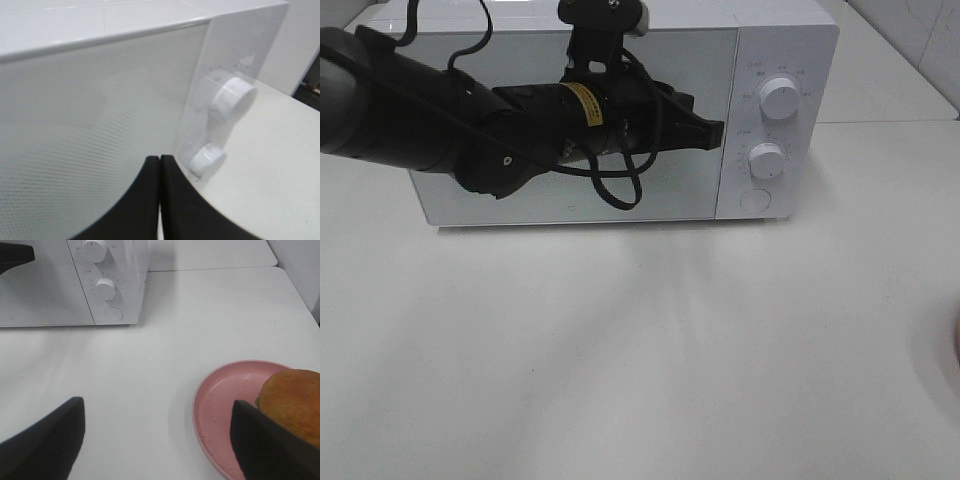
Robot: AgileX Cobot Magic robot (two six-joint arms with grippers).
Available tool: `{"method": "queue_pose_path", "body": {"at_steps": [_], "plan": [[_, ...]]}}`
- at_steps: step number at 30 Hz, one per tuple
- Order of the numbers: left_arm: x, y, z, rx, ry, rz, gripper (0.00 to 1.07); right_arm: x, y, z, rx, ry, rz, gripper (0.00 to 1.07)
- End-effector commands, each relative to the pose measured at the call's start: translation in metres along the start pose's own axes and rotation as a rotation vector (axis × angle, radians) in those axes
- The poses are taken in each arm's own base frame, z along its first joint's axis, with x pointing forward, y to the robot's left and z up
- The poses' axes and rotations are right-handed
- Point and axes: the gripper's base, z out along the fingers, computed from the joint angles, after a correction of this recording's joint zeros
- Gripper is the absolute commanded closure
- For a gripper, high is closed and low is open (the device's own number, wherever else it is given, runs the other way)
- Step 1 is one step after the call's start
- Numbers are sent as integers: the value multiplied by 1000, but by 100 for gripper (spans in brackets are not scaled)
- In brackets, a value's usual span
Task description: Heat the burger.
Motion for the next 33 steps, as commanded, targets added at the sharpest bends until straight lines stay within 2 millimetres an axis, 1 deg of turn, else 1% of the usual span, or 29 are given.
{"method": "queue_pose_path", "body": {"at_steps": [1,2,3,4,5,6,7,8,9,10,11,12,13,14,15,16,17,18,20,21,22,23,24,25,26,27,28,31,33], "plan": [[-12,-15,-13,-2,99,9,107,2,0,-4,2,-46,8,35],[-12,-15,-13,-2,99,9,107,2,0,-4,2,-46,8,35],[-14,-17,-17,-5,129,11,107,2,0,-4,2,-46,8,35],[-16,-17,-24,-23,199,10,107,2,0,-4,2,-46,8,35],[-16,-17,-24,-23,199,10,107,2,0,-4,2,-46,8,35],[-18,-18,-34,-44,287,10,102,2,0,-4,2,-46,8,35],[-18,-18,-34,-44,287,10,102,2,0,-4,2,-46,8,35],[-19,-17,-39,-56,329,10,94,2,0,-4,2,-46,8,35],[-18,-16,-49,-79,415,9,74,2,0,-4,2,-46,8,35],[-18,-16,-49,-79,415,9,74,2,0,-4,2,-46,8,35],[-19,-16,-54,-92,461,9,59,2,0,-4,2,-46,8,35],[-19,-16,-54,-92,461,9,59,2,0,-4,2,-46,8,35],[-18,-15,-63,-112,536,9,29,2,0,-4,2,-46,8,35],[-17,-14,-71,-130,607,10,4,2,0,-4,2,-46,8,35],[-17,-14,-71,-130,607,10,4,2,0,-4,2,-46,8,35],[-15,-14,-74,-140,649,8,5,2,0,-4,2,-46,8,35],[-10,-12,-81,-162,738,8,6,2,0,-4,2,-46,8,35],[-10,-12,-81,-162,738,8,6,2,0,-4,2,-46,8,35],[-3,-10,-90,-192,865,9,6,2,0,-4,2,-46,8,35],[-3,-10,-90,-192,865,9,6,2,0,-4,2,-46,8,35],[3,-9,-98,-218,972,10,6,2,0,-4,2,-46,8,35],[3,-9,-98,-218,972,10,6,2,0,-4,2,-46,8,35],[6,-8,-104,-235,1044,10,6,2,0,-4,2,-46,8,35],[10,-6,-113,-257,1152,31,6,2,0,-4,2,-46,8,35],[10,-6,-113,-257,1152,31,6,2,0,-4,2,-46,8,35],[13,-5,-119,-267,1228,51,6,2,0,-4,2,-46,8,35],[14,-4,-122,-278,1259,57,6,2,0,-4,2,-46,8,35],[14,-3,-126,-297,1304,72,6,2,0,-4,2,-46,8,35],[12,-2,-133,-305,1343,53,6,2,0,-4,2,-46,8,35]]}}
